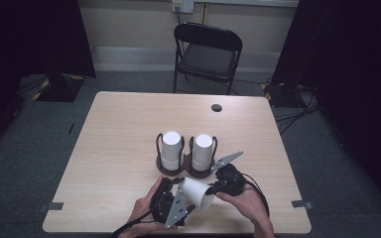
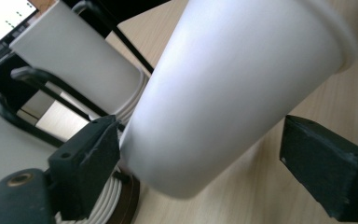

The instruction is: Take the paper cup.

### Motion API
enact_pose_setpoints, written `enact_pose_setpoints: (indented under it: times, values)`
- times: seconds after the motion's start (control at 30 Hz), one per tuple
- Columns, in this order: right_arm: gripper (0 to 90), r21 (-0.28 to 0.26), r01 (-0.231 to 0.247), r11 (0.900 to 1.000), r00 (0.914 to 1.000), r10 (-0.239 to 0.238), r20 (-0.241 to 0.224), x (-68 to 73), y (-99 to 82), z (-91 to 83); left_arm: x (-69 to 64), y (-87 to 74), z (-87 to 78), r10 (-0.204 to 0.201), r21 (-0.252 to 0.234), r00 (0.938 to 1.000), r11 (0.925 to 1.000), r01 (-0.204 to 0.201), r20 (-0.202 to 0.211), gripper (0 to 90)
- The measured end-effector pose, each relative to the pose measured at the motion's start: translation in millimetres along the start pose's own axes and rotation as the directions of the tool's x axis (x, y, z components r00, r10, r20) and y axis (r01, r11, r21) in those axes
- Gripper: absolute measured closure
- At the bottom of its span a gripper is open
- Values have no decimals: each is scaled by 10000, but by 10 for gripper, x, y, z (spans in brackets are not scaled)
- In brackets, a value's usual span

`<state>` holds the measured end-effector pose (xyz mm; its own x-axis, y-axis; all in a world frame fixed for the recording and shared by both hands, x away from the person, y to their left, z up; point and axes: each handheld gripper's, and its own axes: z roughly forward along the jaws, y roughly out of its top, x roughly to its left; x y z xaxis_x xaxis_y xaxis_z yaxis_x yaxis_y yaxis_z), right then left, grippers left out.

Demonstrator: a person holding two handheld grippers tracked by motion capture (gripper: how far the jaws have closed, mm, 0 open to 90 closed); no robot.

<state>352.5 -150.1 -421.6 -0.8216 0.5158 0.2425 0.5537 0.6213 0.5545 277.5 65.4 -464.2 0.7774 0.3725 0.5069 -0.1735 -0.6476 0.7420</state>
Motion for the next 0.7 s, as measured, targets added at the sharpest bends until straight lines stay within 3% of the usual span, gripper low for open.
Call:
enact_pose_setpoints:
  times: [0.2,0.37,0.53,0.6,0.7]
  values:
    - [849,213,135,9997,9999,-136,67,14,68,-8,-37,58,11,43,-263,9997,9996,-36,259,124]
    - [845,-69,118,9999,9998,-116,173,1,84,-19,-60,97,35,157,-422,9991,9990,-140,398,186]
    - [843,-218,-9,9998,9997,14,235,-28,103,-11,-80,129,67,194,-598,9996,9980,-181,213,185]
    - [872,-376,-23,9993,9998,16,-185,-32,109,8,-100,149,94,264,-428,9996,9987,-263,14,204]
    - [874,-253,108,9996,9999,-109,-48,7,141,59,-91,149,125,202,-335,9998,9992,-204,-65,209]
